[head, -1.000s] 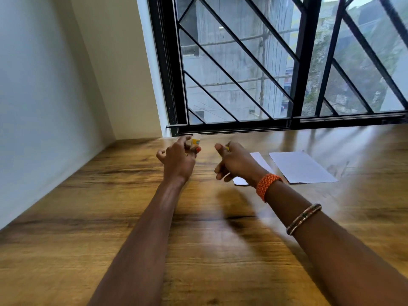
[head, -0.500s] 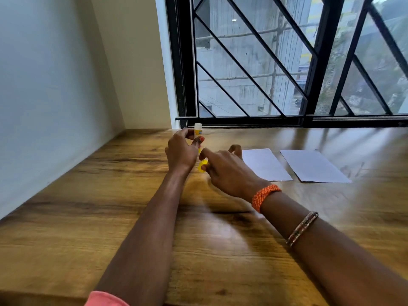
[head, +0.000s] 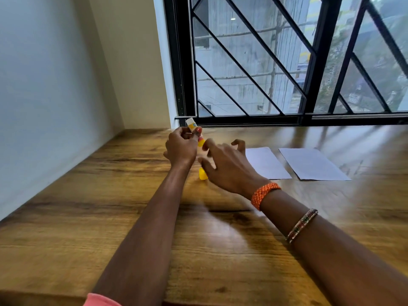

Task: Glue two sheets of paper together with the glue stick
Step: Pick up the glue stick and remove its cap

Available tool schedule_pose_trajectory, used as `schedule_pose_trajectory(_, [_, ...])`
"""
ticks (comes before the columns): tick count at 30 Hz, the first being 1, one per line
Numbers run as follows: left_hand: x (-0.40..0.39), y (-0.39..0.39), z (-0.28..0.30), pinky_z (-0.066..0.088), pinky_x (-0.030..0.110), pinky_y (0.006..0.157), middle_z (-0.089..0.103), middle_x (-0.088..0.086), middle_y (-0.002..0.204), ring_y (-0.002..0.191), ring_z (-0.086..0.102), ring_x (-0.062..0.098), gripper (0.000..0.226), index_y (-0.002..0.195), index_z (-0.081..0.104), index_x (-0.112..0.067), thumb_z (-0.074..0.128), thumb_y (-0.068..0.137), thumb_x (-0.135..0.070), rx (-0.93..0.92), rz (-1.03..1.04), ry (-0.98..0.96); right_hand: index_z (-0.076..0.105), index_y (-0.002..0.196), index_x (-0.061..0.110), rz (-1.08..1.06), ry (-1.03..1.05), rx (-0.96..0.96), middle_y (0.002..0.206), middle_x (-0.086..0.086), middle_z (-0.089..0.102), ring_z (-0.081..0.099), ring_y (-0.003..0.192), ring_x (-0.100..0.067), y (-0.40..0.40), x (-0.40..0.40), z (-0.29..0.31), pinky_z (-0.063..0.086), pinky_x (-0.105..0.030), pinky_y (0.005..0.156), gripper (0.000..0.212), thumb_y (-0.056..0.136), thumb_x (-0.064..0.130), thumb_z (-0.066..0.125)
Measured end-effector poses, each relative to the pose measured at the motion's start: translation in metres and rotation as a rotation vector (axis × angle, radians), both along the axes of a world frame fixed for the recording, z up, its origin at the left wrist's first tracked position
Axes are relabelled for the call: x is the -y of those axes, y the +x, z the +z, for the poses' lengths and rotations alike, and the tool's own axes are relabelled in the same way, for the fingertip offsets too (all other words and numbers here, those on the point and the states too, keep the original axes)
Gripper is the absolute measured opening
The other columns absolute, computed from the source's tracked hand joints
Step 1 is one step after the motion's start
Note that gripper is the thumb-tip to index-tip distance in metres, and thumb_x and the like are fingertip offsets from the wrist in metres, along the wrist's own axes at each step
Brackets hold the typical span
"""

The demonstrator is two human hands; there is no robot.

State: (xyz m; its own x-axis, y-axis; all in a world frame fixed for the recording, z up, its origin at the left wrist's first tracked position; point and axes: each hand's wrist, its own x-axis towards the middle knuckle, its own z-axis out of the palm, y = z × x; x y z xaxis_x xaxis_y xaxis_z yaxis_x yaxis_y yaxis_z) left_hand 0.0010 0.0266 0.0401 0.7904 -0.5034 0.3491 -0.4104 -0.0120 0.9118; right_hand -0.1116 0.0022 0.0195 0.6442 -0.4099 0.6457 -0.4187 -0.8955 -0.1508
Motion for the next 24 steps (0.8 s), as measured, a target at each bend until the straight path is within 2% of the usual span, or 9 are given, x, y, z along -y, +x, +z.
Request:
schedule_pose_trajectory(3, [0.0, -0.01, 0.007, 0.049, 0.041, 0.093, 0.072, 0.004, 0.095, 0.097, 0.065, 0.023, 0.038, 0.098, 0.068, -0.009, 0.067, 0.081, -0.042, -0.213, -0.104, -0.119, 0.047, 0.113, 0.014, -0.158, -0.187, 0.162, 0.099, -0.003, 0.063, 0.06, 0.095, -0.024, -0.004, 0.003, 0.01, 0.02, -0.04, 0.087, 0.031, 0.086, 0.026, 0.056])
schedule_pose_trajectory(5, [0.0, -0.02, 0.014, 0.044, 0.034, 0.092, 0.069, 0.001, 0.087, 0.087, 0.062, 0.013, 0.035, 0.099, 0.066, -0.007, 0.065, 0.083, -0.038, -0.367, -0.2, -0.19, 0.049, 0.115, 0.014, -0.289, -0.329, 0.157, 0.1, -0.006, 0.063, 0.06, 0.095, -0.027, -0.006, 0.009, 0.013, 0.02, -0.041, 0.086, 0.04, 0.081, 0.031, 0.063])
schedule_pose_trajectory(7, [0.0, -0.03, 0.021, 0.037, 0.034, 0.093, 0.064, -0.006, 0.079, 0.081, 0.054, 0.005, 0.031, 0.099, 0.063, -0.009, 0.063, 0.085, -0.037, -0.462, -0.275, -0.197, 0.049, 0.115, 0.016, -0.376, -0.406, 0.129, 0.101, -0.007, 0.063, 0.06, 0.095, -0.028, -0.009, 0.014, 0.016, 0.02, -0.042, 0.088, 0.044, 0.079, 0.033, 0.066])
schedule_pose_trajectory(11, [-0.002, -0.042, 0.023, 0.034, 0.035, 0.09, 0.065, 0.003, 0.104, 0.106, 0.052, 0.017, 0.045, 0.11, 0.06, -0.005, 0.062, 0.084, -0.041, -0.539, -0.344, -0.18, 0.054, 0.108, 0.017, -0.423, -0.473, 0.163, 0.091, -0.005, 0.066, 0.063, 0.09, -0.028, -0.015, 0.02, 0.021, 0.021, -0.043, 0.091, 0.037, 0.077, 0.024, 0.072])
schedule_pose_trajectory(14, [0.0, -0.045, 0.024, 0.035, 0.037, 0.094, 0.062, -0.004, 0.089, 0.104, 0.05, 0.016, 0.027, 0.086, 0.058, -0.015, 0.062, 0.084, -0.042, -0.562, -0.343, -0.196, 0.059, 0.102, 0.015, -0.413, -0.474, 0.204, 0.088, -0.004, 0.068, 0.064, 0.09, -0.028, -0.019, 0.02, 0.025, 0.021, -0.042, 0.092, 0.032, 0.075, 0.021, 0.076])
schedule_pose_trajectory(16, [0.0, -0.046, 0.024, 0.035, 0.038, 0.097, 0.059, -0.005, 0.083, 0.103, 0.05, 0.017, 0.025, 0.075, 0.053, -0.019, 0.063, 0.084, -0.04, -0.586, -0.326, -0.201, 0.061, 0.1, 0.015, -0.42, -0.477, 0.212, 0.089, -0.005, 0.069, 0.063, 0.092, -0.029, -0.019, 0.019, 0.026, 0.021, -0.043, 0.092, 0.032, 0.072, 0.018, 0.077])
schedule_pose_trajectory(19, [0.0, -0.046, 0.025, 0.037, 0.039, 0.096, 0.062, 0.002, 0.093, 0.099, 0.052, 0.017, 0.024, 0.076, 0.053, -0.017, 0.065, 0.083, -0.036, -0.647, -0.319, -0.188, 0.063, 0.099, 0.014, -0.443, -0.476, 0.21, 0.095, -0.007, 0.068, 0.062, 0.095, -0.03, -0.018, 0.018, 0.027, 0.021, -0.044, 0.092, 0.034, 0.067, 0.011, 0.076])
schedule_pose_trajectory(21, [-0.001, -0.047, 0.026, 0.036, 0.038, 0.09, 0.063, 0.004, 0.098, 0.096, 0.052, 0.016, 0.02, 0.076, 0.054, -0.016, 0.065, 0.084, -0.031, -0.676, -0.329, -0.182, 0.064, 0.098, 0.014, -0.47, -0.464, 0.209, 0.098, -0.008, 0.067, 0.061, 0.097, -0.031, -0.018, 0.019, 0.028, 0.021, -0.044, 0.091, 0.034, 0.066, 0.011, 0.075])
schedule_pose_trajectory(24, [-0.001, -0.046, 0.027, 0.032, 0.034, 0.082, 0.062, 0.002, 0.093, 0.093, 0.052, 0.014, 0.007, 0.083, 0.059, -0.013, 0.064, 0.085, -0.017, -0.648, -0.345, -0.21, 0.066, 0.093, 0.014, -0.514, -0.411, 0.186, 0.099, -0.009, 0.064, 0.057, 0.1, -0.032, -0.018, 0.023, 0.026, 0.02, -0.042, 0.09, 0.021, 0.073, 0.014, 0.067])
